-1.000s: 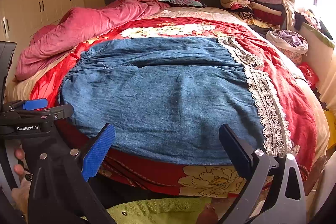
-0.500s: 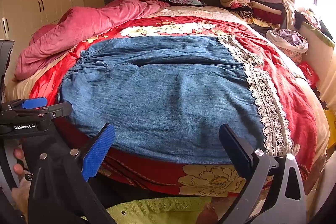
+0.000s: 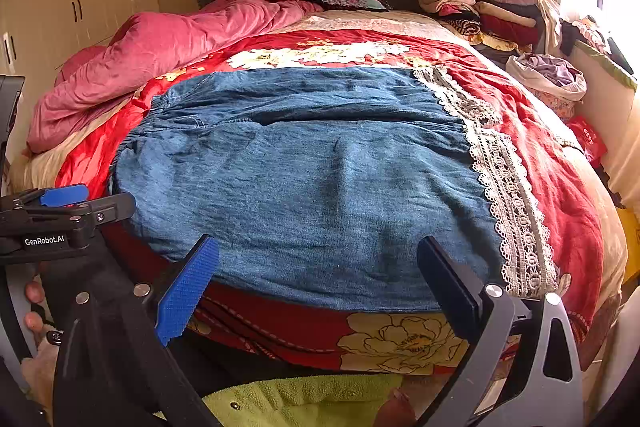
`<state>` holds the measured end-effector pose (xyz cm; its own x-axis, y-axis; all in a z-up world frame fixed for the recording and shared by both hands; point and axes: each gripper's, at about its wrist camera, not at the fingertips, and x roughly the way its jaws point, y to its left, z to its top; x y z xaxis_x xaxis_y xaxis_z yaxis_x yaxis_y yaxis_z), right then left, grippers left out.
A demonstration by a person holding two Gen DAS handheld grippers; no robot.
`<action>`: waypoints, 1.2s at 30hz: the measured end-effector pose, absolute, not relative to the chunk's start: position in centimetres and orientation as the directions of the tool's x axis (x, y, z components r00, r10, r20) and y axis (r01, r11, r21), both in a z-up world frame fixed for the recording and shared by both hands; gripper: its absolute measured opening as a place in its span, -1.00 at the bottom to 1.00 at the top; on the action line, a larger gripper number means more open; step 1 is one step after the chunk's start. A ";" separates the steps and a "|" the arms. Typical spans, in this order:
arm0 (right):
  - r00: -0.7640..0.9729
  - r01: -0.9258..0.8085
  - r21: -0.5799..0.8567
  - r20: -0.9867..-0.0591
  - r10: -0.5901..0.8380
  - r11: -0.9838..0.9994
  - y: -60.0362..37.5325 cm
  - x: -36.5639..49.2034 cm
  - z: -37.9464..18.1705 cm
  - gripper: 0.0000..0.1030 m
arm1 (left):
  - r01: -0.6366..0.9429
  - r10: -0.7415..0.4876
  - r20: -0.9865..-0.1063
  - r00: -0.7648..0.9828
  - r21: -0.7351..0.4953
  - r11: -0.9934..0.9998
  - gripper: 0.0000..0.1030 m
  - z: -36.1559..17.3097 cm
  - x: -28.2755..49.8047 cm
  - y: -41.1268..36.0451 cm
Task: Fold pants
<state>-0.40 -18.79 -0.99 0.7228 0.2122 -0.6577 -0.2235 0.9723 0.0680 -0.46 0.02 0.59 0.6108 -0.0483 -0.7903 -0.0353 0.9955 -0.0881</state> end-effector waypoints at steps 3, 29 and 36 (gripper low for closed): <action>0.722 -0.224 0.068 -0.658 0.212 0.972 -18.8 -0.4 -1.0 0.92 | -0.035 -0.050 -0.790 0.611 -0.090 0.995 0.82 0.6 -0.5 0.0; 0.729 -0.236 0.048 -0.652 0.210 0.971 -18.8 3.9 0.0 0.92 | -0.051 -0.047 -0.791 0.609 -0.098 0.994 0.82 0.4 2.6 1.9; 0.662 -0.385 0.007 -0.695 0.282 0.923 -15.8 10.8 0.9 0.92 | -0.121 -0.003 -0.795 0.606 -0.097 0.988 0.82 0.9 6.9 6.2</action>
